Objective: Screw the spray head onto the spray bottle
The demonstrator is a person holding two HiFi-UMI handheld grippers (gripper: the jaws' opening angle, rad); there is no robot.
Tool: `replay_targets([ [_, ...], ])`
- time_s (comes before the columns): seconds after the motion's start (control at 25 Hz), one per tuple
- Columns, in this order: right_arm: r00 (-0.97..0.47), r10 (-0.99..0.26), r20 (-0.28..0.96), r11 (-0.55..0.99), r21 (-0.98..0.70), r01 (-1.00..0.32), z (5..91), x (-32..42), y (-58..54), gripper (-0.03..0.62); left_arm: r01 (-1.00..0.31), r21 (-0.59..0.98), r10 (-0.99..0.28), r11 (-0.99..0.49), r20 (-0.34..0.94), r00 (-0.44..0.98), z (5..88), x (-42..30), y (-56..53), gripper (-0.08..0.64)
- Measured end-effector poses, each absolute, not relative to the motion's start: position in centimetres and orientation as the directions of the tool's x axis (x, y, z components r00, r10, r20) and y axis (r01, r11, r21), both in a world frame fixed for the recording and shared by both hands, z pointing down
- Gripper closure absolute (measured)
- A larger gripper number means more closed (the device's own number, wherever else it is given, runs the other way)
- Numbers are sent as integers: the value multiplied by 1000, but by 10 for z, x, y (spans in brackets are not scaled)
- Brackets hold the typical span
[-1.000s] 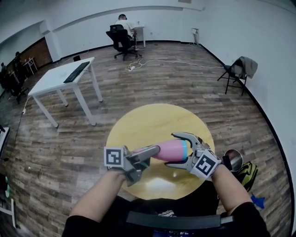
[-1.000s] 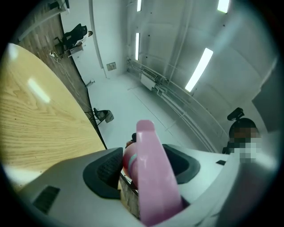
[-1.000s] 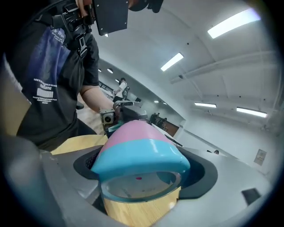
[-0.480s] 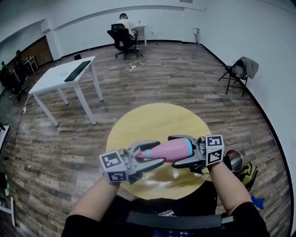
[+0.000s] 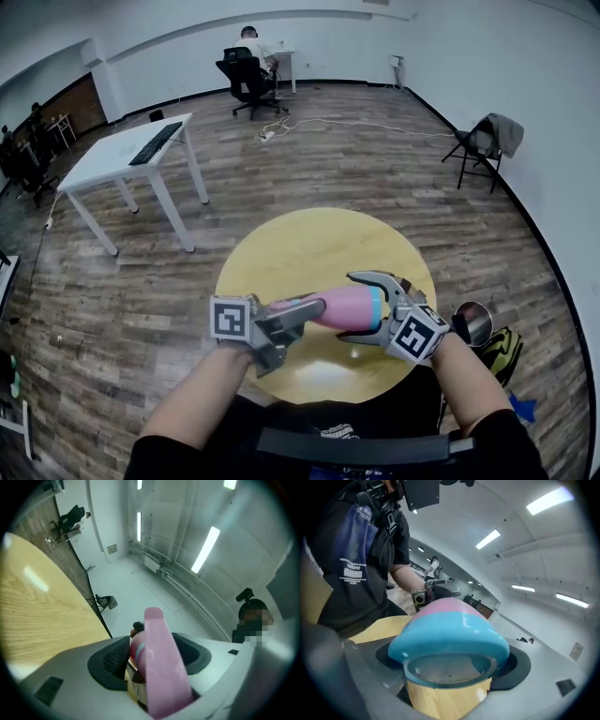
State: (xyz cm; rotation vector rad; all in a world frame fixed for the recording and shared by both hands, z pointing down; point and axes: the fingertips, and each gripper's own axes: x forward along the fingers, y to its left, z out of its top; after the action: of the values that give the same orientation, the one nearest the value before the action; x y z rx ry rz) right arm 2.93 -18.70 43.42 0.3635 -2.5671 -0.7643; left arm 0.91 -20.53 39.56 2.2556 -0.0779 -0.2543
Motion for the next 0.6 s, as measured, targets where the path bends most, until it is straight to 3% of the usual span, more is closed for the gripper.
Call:
replay_targets([
  [0.08,-878,-364,310,814,565,-137,435,29,-187,92,21,769,-149,-639,-150,977,394,9,-206,247],
  [0.16,-915,-321,243,878,437,-193,422,27,-187,84,8,727,-154,-686,-156,976,386,9,-204,249],
  [0.24,-955,-264,135,958,150,-244,402,30,-193,80,-33,621,-156,-783,-144,977,379,10,-199,249],
  [0.32,-977,-210,25,967,-141,-212,386,37,-201,78,-73,479,-157,-875,-138,978,370,11,-191,249],
  [0.4,-982,-181,-47,939,-306,-159,380,43,-205,46,-94,369,-160,-924,-153,975,360,11,-184,247],
  [0.6,-990,-107,-87,907,-416,-62,379,34,-200,47,-119,224,-148,-967,-119,982,360,13,-176,247],
])
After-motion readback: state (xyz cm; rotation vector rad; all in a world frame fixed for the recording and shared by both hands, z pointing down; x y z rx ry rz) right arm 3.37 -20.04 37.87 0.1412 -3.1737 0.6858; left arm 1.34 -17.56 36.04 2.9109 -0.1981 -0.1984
